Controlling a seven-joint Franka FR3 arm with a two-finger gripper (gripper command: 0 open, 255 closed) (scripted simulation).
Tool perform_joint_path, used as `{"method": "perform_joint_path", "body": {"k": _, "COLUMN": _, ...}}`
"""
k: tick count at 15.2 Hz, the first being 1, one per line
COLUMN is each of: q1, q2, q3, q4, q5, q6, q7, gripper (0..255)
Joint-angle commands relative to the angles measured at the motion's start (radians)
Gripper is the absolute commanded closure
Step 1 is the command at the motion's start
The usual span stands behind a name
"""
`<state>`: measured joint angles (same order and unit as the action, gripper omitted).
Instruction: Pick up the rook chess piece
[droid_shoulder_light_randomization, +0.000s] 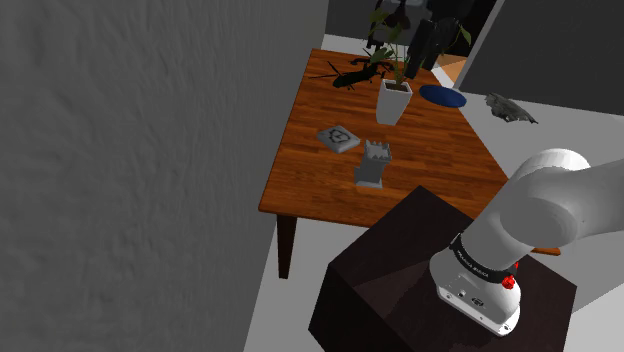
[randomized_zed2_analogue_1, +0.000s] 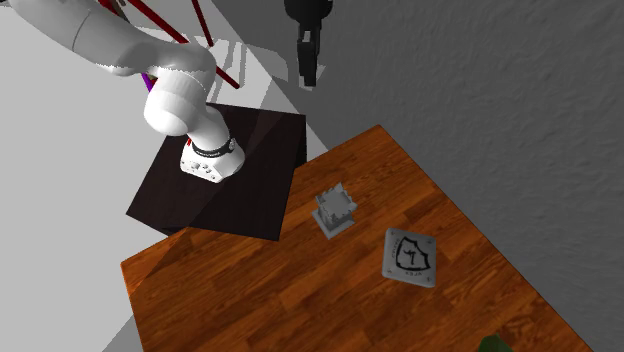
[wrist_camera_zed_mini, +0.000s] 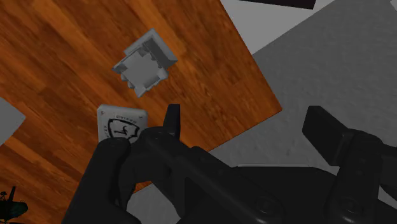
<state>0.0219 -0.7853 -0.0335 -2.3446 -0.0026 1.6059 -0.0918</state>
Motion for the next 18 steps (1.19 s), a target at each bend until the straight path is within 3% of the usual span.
{"method": "perform_joint_path", "body": {"k": 1, "q1": 0.000, "q2": 0.000, "q3": 0.000, "q4": 0.000, "q5": 0.000, "q6": 0.000, "q7": 0.000, "gripper": 0}}
{"method": "perform_joint_path", "body": {"k": 18, "q1": -0.207, "q2": 0.491, "q3": 0.048, "q4": -0.108, "q5": 0.079, "q6": 0.413, "q7": 0.616, "gripper": 0}}
